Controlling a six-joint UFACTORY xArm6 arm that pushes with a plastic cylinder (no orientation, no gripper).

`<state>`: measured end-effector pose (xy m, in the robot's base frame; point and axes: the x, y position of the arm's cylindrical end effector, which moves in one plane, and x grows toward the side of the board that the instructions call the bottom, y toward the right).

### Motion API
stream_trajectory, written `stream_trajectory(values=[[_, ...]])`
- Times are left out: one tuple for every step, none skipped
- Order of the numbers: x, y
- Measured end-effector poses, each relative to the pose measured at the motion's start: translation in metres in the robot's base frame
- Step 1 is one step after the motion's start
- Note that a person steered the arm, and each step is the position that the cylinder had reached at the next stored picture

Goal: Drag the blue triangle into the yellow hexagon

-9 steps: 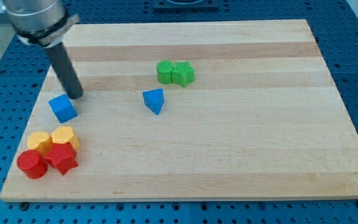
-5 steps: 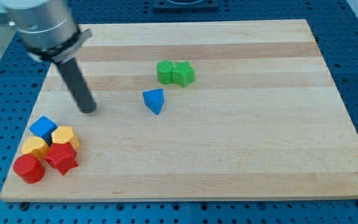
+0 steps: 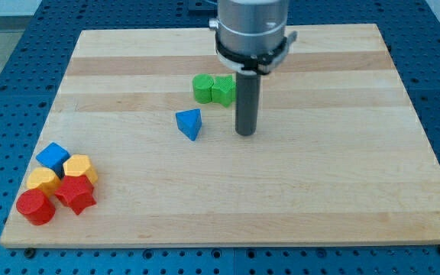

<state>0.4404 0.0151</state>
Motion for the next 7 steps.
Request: stream_trajectory(values=[[-0.002, -0.057], [0.012, -0.142], [0.023, -0.194], [-0.005, -0.17], [-0.049, -0.17], [-0.04, -0.219], [0.006, -0.224]])
